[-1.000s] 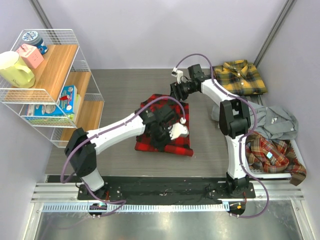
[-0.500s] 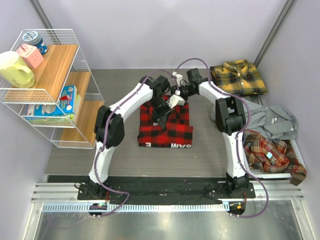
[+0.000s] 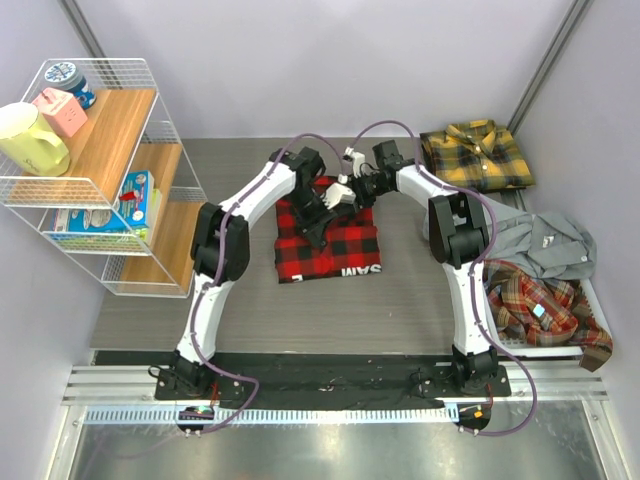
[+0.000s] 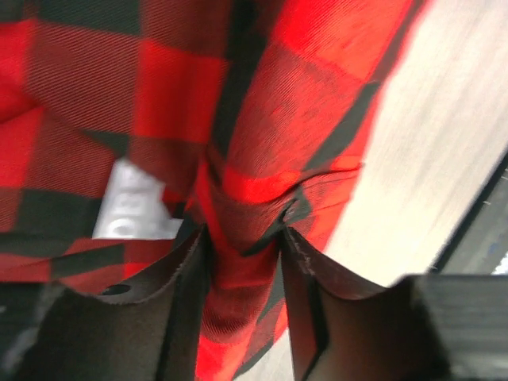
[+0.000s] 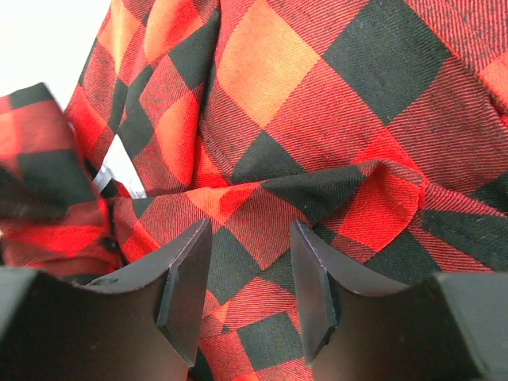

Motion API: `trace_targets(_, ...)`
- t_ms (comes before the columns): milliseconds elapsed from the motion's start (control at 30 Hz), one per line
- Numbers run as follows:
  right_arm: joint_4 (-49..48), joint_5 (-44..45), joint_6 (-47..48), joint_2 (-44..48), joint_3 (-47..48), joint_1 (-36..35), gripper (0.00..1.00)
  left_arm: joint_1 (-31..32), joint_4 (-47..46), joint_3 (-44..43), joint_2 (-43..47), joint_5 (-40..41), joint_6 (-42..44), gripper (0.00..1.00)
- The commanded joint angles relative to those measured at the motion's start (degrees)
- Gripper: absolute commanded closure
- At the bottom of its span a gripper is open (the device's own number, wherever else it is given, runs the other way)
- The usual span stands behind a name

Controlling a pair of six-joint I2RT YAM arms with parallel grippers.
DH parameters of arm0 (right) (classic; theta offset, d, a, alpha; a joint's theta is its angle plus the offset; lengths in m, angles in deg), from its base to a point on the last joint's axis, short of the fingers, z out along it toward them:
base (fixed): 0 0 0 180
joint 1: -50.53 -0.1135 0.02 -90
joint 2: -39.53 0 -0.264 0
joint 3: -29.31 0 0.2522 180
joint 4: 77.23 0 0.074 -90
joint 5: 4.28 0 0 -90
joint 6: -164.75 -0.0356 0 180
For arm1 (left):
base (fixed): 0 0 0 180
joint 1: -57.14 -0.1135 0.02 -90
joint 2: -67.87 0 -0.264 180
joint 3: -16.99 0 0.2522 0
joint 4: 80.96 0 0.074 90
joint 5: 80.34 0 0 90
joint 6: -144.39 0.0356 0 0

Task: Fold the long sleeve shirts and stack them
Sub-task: Fold the shirt

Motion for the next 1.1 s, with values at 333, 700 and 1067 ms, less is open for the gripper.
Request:
trace_targets(333, -0.70, -2.90, -2.82, 6.71, 2.03, 0.89, 0.50, -3.99, -9.36, 12.10, 3.99, -2.08, 4.51, 0.68)
trace_targets(700, -1.42, -5.28, -7.14, 16.21, -1.23, 5.28, 0.45, 3.39, 4.24, 22.72, 8.99, -6.12, 15.05, 0.91)
trace_targets(1067, 2.54, -8.71, -3.97, 15.86, -4.83, 4.06, 0.48, 0.51, 7.87, 27.75, 20.33, -13.59, 16.30, 0.58)
